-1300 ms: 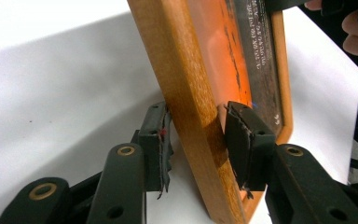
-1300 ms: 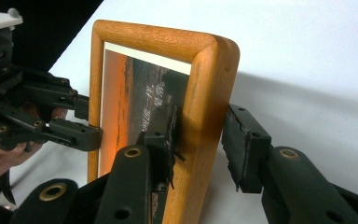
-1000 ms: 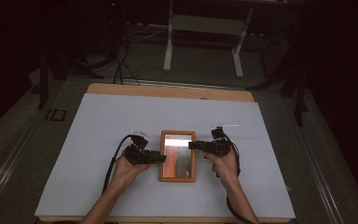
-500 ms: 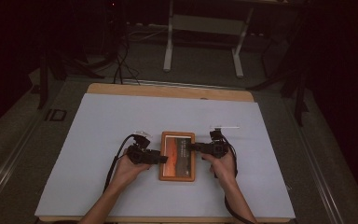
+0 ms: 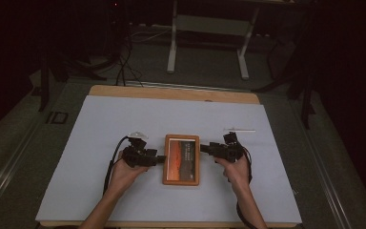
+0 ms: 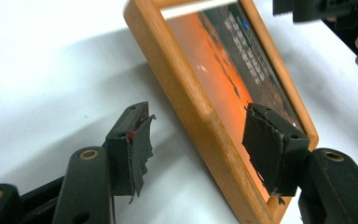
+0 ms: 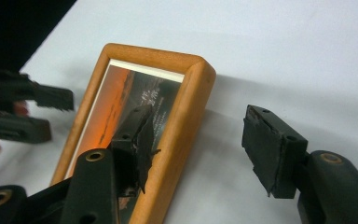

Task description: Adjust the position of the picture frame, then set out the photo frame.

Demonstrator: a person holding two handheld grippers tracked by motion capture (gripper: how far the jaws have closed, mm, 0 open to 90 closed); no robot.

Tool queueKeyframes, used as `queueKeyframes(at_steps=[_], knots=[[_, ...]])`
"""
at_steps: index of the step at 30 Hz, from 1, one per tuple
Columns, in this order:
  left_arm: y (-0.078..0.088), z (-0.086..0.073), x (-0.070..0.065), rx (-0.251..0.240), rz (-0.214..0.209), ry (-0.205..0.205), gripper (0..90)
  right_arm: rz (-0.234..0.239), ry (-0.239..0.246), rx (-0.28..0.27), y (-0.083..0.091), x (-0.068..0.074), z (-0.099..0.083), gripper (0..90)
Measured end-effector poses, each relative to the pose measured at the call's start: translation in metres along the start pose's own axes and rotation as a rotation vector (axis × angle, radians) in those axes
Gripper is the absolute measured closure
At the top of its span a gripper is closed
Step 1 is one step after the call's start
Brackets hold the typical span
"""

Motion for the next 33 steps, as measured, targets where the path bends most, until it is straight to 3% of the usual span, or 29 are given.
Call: queueKeyframes(at_steps=[6, 12, 14, 19, 20, 23, 28, 30, 33], knots=[[0.011, 0.006, -0.003, -0.071, 0.047, -0.022, 41.9, -0.068, 0.1, 0.008, 0.001, 0.006, 0.001, 42.3], [0.016, 0.009, -0.003, -0.097, 0.05, -0.016, 41.8, -0.109, 0.17, 0.006, 0.003, 0.012, 0.005, 41.3], [0.021, 0.01, -0.003, -0.111, 0.052, -0.006, 41.9, -0.142, 0.226, 0.01, 0.002, 0.017, 0.008, 39.6], [0.027, 0.012, -0.002, -0.133, 0.057, 0.004, 42.8, -0.183, 0.305, 0.015, 0.002, 0.025, 0.013, 40.9], [0.029, 0.012, -0.003, -0.136, 0.055, 0.006, 42.8, -0.189, 0.317, 0.015, 0.001, 0.026, 0.014, 42.9], [0.031, 0.013, -0.003, -0.146, 0.066, -0.002, 42.8, -0.192, 0.355, -0.004, 0.0, 0.031, 0.017, 61.1], [0.033, 0.014, -0.007, -0.151, 0.081, -0.024, 42.7, -0.194, 0.41, -0.011, -0.007, 0.035, 0.022, 83.5], [0.034, 0.014, -0.008, -0.156, 0.079, -0.03, 42.5, -0.203, 0.422, -0.013, -0.01, 0.035, 0.025, 88.7], [0.036, 0.015, -0.01, -0.161, 0.083, -0.043, 42.0, -0.212, 0.439, 0.0, -0.017, 0.035, 0.026, 89.6]])
Point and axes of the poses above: each handheld gripper's, and its own axes: y roughly backward along the jaws, z roughly out of its top, x roughly to its left, the point moved 8 cm from there along -y, roughly forward along the jaws, and after that the axes turned 1 degree about y, right-handed, at the moved point
